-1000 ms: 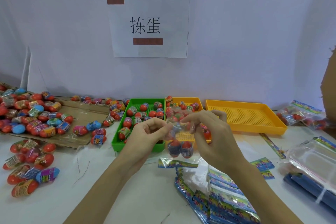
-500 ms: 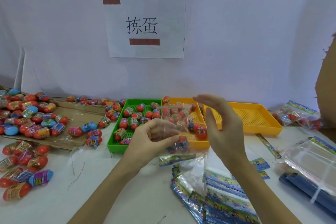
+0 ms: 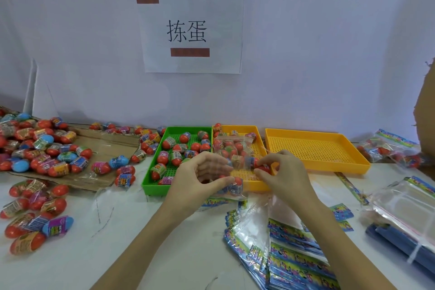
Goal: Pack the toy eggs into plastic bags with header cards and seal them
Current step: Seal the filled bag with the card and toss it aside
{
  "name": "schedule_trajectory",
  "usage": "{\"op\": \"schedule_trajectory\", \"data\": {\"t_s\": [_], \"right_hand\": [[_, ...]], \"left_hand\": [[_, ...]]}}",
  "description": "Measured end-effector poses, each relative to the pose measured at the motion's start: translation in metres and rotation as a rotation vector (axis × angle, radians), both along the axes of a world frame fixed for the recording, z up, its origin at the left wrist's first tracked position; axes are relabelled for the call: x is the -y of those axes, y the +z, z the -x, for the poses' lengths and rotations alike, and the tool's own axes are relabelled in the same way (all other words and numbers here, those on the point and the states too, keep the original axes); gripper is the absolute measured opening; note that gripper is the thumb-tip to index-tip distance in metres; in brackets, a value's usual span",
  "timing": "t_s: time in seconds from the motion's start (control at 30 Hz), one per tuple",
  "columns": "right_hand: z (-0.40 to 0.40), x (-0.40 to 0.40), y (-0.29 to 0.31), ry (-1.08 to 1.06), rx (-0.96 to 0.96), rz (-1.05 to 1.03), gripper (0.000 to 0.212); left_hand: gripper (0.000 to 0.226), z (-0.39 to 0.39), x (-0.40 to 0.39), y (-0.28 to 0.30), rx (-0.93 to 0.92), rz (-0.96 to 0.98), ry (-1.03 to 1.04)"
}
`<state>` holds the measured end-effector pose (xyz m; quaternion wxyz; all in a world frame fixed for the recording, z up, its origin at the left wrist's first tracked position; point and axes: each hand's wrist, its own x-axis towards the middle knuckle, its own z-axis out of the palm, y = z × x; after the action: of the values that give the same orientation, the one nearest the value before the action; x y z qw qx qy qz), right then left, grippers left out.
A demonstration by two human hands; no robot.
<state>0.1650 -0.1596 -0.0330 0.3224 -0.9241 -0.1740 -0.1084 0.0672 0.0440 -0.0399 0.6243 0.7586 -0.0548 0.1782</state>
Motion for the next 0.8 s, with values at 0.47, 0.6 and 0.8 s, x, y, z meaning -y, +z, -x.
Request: {"op": "schedule_trajectory", "data": {"t_s": [0.47, 0.6, 0.8], "right_hand": [[0.003, 0.009, 0.019, 0.219, -0.026, -0.707, 0.021], [0.015, 0.009, 0.034, 0.385, -0.367, -1.139, 0.024], [0.026, 0.002, 0.039, 0.455, -0.372, -1.130, 0.039]], "left_hand": [[0.040, 0.000, 0.003, -0.006, -0.012, -0.144, 0.010], [0.038, 0.000, 0.005, -0.007, 0.004, -0.159, 0.033], [0.036, -0.002, 0.004, -0.009, 0.007, -0.169, 0.057]]}}
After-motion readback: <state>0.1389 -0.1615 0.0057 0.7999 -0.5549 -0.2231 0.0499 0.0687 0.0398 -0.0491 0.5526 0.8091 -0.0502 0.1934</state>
